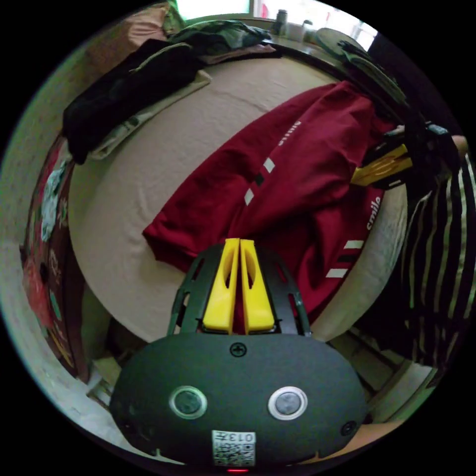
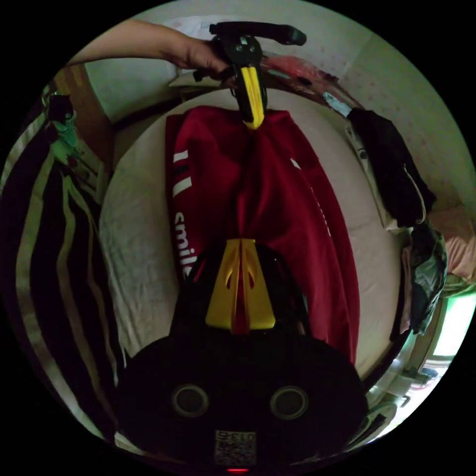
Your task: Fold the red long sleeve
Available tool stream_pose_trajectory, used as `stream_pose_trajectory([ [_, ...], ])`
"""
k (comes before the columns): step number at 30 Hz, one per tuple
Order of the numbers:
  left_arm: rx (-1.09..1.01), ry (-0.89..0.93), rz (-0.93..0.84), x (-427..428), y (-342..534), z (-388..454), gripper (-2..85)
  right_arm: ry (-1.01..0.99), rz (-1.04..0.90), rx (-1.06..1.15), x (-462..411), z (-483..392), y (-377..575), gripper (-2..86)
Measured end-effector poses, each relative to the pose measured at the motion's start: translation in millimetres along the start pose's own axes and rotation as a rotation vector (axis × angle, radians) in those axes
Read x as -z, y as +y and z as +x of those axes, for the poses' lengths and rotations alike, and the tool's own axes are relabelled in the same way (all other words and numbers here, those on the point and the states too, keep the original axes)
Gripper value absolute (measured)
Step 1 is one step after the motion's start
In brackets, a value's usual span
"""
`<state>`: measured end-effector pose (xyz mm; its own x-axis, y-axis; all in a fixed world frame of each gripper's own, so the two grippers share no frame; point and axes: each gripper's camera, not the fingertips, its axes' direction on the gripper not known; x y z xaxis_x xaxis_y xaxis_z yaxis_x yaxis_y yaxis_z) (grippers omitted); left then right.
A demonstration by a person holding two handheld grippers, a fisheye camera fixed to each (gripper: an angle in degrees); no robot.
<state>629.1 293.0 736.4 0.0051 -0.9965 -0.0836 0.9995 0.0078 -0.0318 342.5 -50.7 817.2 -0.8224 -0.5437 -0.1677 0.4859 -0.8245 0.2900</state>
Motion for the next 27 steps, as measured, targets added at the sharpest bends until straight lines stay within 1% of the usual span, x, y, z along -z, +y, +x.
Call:
stream_pose_trajectory([
  [1,0.059,-0.010,0.027,10,12,-3,0.0,-0.019,-0.009,0.000,8,5,-7,0.0],
  [2,0.121,-0.002,0.076,21,27,-4,0.3,-0.028,0.031,-0.025,15,9,-9,0.0],
  [3,0.144,0.013,0.105,27,36,-4,0.4,-0.044,0.129,-0.084,31,17,-12,0.1],
  [4,0.161,0.037,0.145,35,53,0,1.0,-0.040,0.172,-0.120,40,21,-18,0.4],
  [6,0.163,0.028,0.133,39,74,9,2.6,-0.050,0.201,-0.114,42,23,-36,1.2],
  [9,0.145,0.034,0.124,37,97,19,6.5,-0.117,0.260,0.021,31,15,-74,3.5],
  [11,0.141,0.116,0.097,28,107,14,6.9,-0.135,0.254,0.134,21,7,-99,4.6],
  [12,0.139,0.133,0.091,27,108,12,6.5,-0.143,0.243,0.198,12,3,-114,5.1],
  [14,0.123,0.135,0.054,21,113,4,2.4,-0.163,0.204,0.265,-1,0,-134,3.6],
  [16,0.126,0.159,0.007,14,116,-6,1.4,-0.158,0.108,0.316,-24,0,-155,1.1],
  [18,0.213,0.235,0.012,14,124,-24,0.8,-0.125,-0.011,0.275,-40,8,-166,0.5],
  [20,0.400,0.369,0.089,14,151,-49,0.4,-0.186,0.023,0.148,-40,27,-167,0.3],
  [21,0.450,0.408,0.115,13,160,-55,0.4,-0.216,0.004,0.075,-43,38,-166,0.3],
  [22,0.530,0.473,0.178,10,178,-62,0.3,-0.236,0.033,0.036,-41,44,-163,0.4],
  [23,0.541,0.480,0.224,13,188,-62,0.3,-0.237,0.070,0.021,-36,46,-162,0.5],
  [24,0.527,0.458,0.240,16,190,-59,0.3,-0.233,0.164,0.016,-24,47,-160,0.8],
  [25,0.481,0.400,0.259,24,191,-53,0.2,-0.227,0.238,0.047,-14,43,-161,1.5],
  [27,0.432,0.339,0.255,31,189,-48,0.2,-0.196,0.281,0.105,-9,35,-169,3.3],
])
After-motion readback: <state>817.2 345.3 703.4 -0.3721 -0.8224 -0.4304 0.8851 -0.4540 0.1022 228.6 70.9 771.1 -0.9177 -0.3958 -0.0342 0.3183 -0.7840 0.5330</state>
